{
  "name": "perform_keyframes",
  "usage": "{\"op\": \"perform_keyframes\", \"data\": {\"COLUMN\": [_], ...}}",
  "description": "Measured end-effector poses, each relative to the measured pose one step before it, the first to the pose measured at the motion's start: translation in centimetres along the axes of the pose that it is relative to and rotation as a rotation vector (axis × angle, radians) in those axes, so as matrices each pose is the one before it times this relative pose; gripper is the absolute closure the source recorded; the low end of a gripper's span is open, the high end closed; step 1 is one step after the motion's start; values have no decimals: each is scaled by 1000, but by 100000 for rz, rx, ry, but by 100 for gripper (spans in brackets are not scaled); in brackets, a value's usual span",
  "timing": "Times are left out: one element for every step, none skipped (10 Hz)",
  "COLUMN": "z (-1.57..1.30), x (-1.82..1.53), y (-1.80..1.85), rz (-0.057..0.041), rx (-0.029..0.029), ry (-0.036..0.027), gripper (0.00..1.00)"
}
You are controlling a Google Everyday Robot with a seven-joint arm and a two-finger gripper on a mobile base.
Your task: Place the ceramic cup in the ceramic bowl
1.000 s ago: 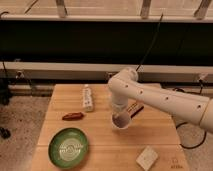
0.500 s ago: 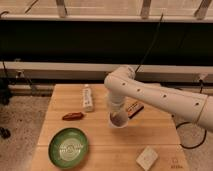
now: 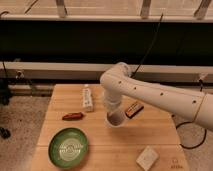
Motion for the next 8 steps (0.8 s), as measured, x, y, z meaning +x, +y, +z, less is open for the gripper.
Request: {"op": "perform_keyframes", "data": {"z": [-93, -164, -140, -133, -98, -96, -80, -128], "x": [-624, -909, -331, -91, -216, -376, -300, -412], "y": [-328, -605, -212, 146, -27, -112, -50, -219], "rz": [-742, -1079, -385, -437, -560, -1012, -617, -616], "rx": [78, 307, 258, -164, 61, -11, -109, 118], "ry": [-347, -336, -213, -80, -230, -243, -83, 30], "gripper": [100, 100, 100, 100, 100, 100, 100, 100]}}
